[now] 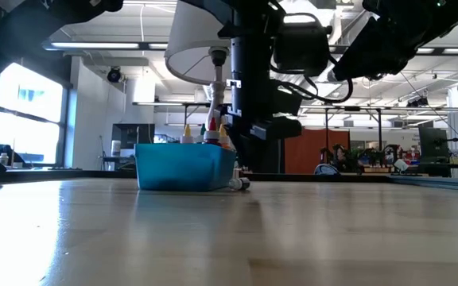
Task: Pick & Place food coloring
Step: Put the small black food coloring bottle into the blue bin
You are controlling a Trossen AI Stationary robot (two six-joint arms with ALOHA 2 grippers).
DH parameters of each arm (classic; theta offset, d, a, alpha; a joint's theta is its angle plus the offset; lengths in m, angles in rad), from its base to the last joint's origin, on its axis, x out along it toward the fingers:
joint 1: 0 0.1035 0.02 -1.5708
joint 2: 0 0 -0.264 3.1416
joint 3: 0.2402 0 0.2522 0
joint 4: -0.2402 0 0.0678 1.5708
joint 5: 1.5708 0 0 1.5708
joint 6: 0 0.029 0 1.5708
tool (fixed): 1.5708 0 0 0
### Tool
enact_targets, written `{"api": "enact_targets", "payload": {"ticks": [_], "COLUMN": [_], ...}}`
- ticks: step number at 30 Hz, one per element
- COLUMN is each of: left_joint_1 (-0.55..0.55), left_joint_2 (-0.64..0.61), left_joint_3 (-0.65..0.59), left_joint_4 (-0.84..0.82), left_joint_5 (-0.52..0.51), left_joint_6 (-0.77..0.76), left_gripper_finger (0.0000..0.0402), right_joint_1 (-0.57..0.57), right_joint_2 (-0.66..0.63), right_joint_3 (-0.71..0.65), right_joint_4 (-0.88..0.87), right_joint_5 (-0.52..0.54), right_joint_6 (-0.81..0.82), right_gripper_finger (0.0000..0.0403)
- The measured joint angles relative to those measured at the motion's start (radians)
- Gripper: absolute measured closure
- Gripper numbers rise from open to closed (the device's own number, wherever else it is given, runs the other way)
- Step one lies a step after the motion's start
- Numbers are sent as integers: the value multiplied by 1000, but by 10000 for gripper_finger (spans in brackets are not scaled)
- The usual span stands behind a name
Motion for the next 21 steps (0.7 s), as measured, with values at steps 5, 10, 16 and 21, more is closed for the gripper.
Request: {"api": "enact_targets", "payload": {"ticks": [5, 10, 16, 21], "left_joint_1": [0, 0, 0, 0], "left_joint_2": [12, 36, 36, 36], "left_joint_3": [1, 3, 0, 44], "left_joint_4": [-43, -68, -86, -93], "left_joint_5": [-1, 0, 12, 6], "left_joint_6": [-22, -35, -27, 32], "left_gripper_finger": [273, 273, 273, 273], "right_joint_1": [0, 0, 0, 0], "right_joint_2": [0, 0, 0, 0], "right_joint_3": [0, 0, 0, 0], "right_joint_4": [0, 2, 4, 4], "right_joint_5": [0, 0, 0, 9], "right_joint_6": [0, 0, 0, -9], "right_gripper_finger": [253, 253, 254, 254]}}
